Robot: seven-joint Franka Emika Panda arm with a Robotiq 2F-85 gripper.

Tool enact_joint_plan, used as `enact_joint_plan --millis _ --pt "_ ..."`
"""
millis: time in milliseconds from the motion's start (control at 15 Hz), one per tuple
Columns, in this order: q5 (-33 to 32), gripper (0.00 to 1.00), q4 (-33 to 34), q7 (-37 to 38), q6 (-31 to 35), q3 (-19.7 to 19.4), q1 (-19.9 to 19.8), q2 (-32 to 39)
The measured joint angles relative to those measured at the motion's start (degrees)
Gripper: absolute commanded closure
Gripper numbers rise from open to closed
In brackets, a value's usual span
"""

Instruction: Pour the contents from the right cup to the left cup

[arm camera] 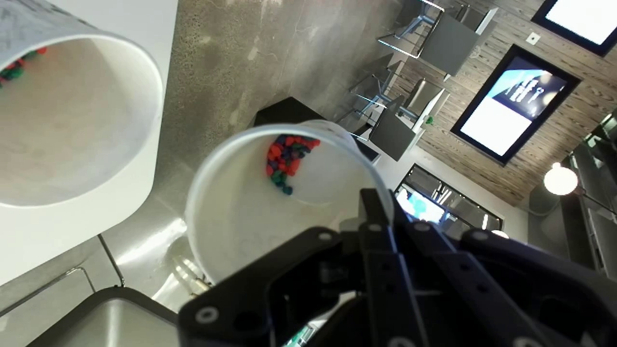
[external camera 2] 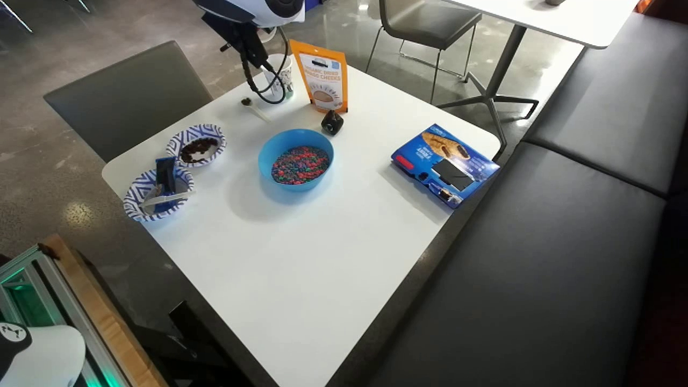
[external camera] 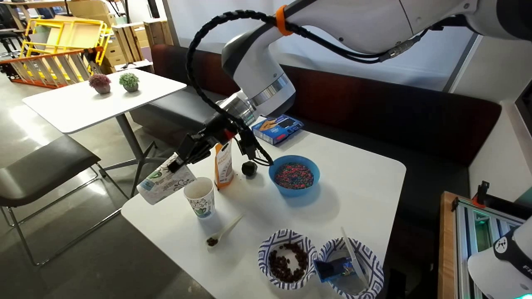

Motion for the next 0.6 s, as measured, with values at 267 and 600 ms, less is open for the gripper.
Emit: enact_joint_plan --millis 267,600 --pt "1.17 0.99 -0.01 0.54 -0.15 -1.73 0.65 0.11" --pt "5.87 0.99 -0.02 1.38 -4.14 -3.39 0.34 0.65"
